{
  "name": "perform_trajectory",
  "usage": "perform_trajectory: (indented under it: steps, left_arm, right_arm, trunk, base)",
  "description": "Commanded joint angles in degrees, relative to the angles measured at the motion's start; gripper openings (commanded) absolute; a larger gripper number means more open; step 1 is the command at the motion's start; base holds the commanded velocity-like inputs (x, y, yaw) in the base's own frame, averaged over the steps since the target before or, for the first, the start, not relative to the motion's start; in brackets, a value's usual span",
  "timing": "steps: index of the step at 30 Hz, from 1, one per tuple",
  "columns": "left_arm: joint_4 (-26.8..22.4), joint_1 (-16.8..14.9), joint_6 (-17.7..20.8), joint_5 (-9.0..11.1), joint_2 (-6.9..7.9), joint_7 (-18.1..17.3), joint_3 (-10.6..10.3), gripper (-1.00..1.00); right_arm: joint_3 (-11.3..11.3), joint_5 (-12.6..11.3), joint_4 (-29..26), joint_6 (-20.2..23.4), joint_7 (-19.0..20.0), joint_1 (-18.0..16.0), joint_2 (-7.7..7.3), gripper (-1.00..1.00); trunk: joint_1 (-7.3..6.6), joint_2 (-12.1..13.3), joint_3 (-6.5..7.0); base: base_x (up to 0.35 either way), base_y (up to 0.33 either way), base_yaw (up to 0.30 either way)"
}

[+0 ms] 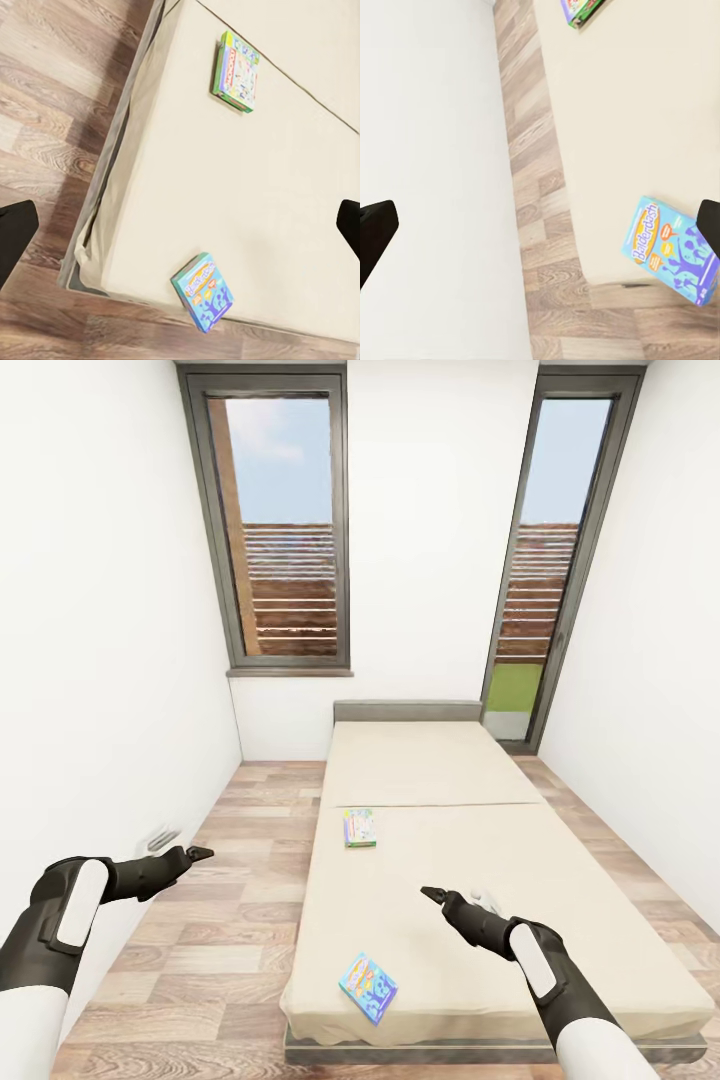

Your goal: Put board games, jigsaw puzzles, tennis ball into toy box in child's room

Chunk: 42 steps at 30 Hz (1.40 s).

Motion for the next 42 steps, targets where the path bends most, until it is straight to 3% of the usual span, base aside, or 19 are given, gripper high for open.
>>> perform_trajectory:
  steps: [1,12,32,42]
  left_arm:
    - [0.0,-0.1,0.2,-0.5,-0.04,-0.6,0.1,1.0]
    - [-0.1,-0.1,0.2,-0.6,-0.07,-0.6,-2.6,1.0]
    - [-0.1,-0.1,0.2,-0.6,-0.01,-0.6,-2.7,1.0]
    - [-0.1,-0.1,0.2,-0.5,-0.01,-0.6,-2.6,1.0]
  right_arm:
    - [-0.3,-0.1,0.0,0.4,0.1,0.0,0.07,1.0]
    - [-0.3,-0.1,0.0,-0.8,0.1,0.0,0.13,1.0]
    - [-0.2,-0.1,0.1,-1.9,-0.1,0.0,0.14,1.0]
    - [-0.2,-0.1,0.1,-2.1,-2.8,0.0,0.52,1.0]
  trunk:
    - [0.24,-0.5,-0.27]
    - [2.65,-4.9,-2.24]
    - [7.04,-12.9,-5.83]
    - [9.24,-16.9,-7.63]
  base:
    - [0.0,0.0,0.0]
    - [0.0,0.0,0.0]
    - [-0.11,0.0,0.0]
    - [-0.002,0.0,0.0]
